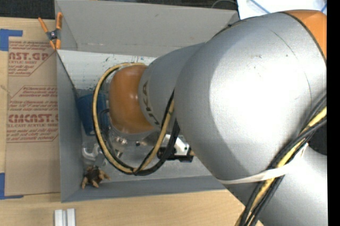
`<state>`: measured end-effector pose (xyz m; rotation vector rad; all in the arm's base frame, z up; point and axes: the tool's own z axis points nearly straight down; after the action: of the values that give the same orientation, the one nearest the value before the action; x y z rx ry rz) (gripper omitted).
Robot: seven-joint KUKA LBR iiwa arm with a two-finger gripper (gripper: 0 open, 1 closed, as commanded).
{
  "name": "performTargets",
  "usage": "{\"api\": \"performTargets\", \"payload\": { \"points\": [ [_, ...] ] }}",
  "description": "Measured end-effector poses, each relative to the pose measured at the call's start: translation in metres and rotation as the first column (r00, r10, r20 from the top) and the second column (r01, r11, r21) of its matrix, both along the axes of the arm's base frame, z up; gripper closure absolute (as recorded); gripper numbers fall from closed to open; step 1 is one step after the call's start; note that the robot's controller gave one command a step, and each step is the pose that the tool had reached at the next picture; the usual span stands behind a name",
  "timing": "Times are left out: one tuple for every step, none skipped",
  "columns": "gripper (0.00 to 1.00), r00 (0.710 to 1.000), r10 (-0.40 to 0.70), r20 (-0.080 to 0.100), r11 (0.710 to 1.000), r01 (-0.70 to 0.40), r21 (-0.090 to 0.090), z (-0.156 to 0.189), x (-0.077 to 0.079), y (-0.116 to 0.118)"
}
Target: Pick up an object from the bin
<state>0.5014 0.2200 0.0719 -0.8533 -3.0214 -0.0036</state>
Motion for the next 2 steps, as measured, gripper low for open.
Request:
{"api": "performTargets", "payload": {
  "points": [
    [1.0,1.0,-0.013,0.002,1.0,0.013,0.001,0.0051,0.0175,-0.0106],
    [1.0,0.986,-0.165,-0.002,0.986,0.165,0.001,-0.0002,0.0214,-0.0165]
  ]
}}
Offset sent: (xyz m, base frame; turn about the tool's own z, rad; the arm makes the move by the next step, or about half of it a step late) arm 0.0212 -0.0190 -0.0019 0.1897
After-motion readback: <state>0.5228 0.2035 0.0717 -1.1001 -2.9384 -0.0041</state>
